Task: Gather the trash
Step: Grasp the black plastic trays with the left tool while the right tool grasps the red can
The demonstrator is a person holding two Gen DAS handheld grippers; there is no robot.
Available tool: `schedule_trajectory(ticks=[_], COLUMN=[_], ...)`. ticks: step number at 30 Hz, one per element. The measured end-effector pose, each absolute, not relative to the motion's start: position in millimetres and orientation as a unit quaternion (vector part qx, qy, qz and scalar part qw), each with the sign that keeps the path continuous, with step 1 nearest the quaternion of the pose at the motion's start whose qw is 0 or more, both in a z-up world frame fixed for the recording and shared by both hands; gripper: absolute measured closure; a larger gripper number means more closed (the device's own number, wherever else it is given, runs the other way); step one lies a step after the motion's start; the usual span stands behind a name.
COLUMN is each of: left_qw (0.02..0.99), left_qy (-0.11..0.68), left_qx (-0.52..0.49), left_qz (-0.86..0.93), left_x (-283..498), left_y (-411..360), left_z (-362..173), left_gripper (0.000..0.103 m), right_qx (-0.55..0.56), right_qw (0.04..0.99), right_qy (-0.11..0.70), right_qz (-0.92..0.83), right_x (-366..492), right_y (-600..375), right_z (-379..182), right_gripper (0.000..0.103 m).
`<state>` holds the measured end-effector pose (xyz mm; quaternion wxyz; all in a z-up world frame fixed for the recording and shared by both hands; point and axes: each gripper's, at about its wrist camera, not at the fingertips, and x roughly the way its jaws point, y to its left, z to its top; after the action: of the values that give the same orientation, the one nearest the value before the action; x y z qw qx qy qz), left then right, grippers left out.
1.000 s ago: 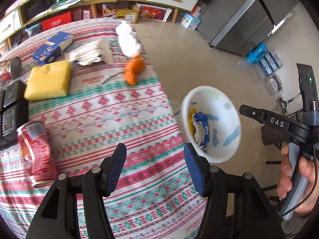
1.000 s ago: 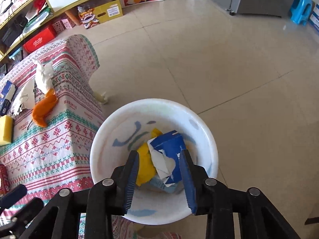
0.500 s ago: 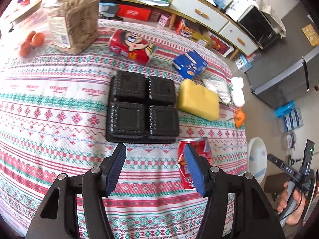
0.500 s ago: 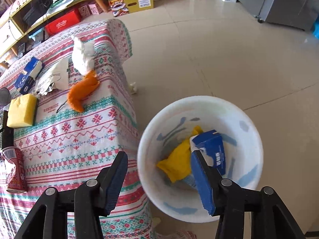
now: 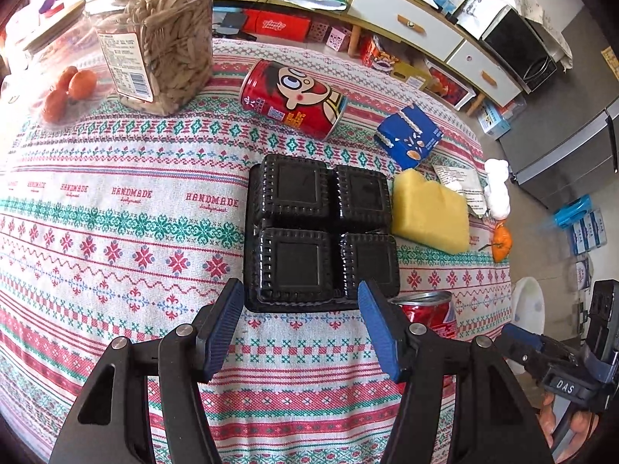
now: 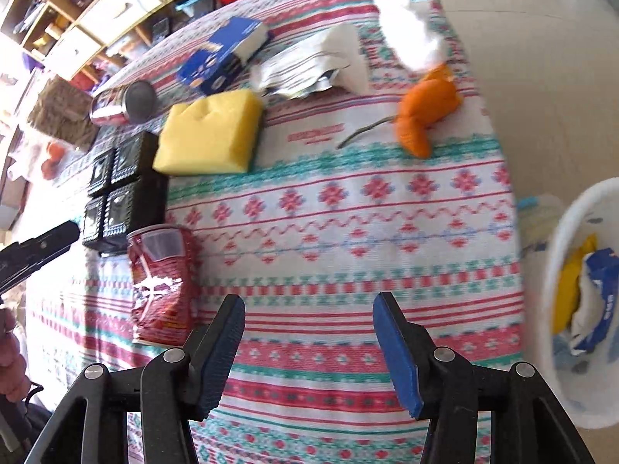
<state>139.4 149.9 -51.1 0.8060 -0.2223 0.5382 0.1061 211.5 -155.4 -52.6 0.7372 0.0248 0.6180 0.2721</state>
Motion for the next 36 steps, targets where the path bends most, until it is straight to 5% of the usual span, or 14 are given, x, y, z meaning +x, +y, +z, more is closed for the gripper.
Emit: schedule_trajectory(ticks=[14, 17, 21, 23, 25, 36], left_qw=[0.819, 0.823, 0.829, 0.830, 0.830, 0.825], left_qy=[0.534, 0.527, 0.524, 0.522, 0.522, 0.526], left_qx=[-0.171, -0.180, -0.164, -0.165, -0.163, -0.176], left_qz=[0.120, 0.114, 0.111, 0.111, 0.110, 0.108], left_x=[164, 164, 161, 160, 159, 144], left_y=[147, 147, 141, 140, 138, 135], left_z=[-71, -71, -70, -70, -69, -63], left_gripper=[0.040, 0.051, 0.053, 0.054, 0.054, 0.055], right_qx=[0.041, 0.035, 0.028, 0.033, 0.039, 0.004], right_qw=[0.719, 0.717, 0.712, 0.707, 0.700, 0.710], right_qy=[0.614, 0.616, 0.621, 0.623, 0.625, 0.615], right_qz=[0.323, 0.325, 0.327, 0.333, 0.343, 0.342], right_x=[200, 198, 196, 195, 192, 177], right_y=[-98, -89, -75, -70, -67, -71], right_z=[-63, -69, -79, -83, -84, -73], right_gripper=[0.043, 0.043, 0.043, 0.046, 0.061, 0.064])
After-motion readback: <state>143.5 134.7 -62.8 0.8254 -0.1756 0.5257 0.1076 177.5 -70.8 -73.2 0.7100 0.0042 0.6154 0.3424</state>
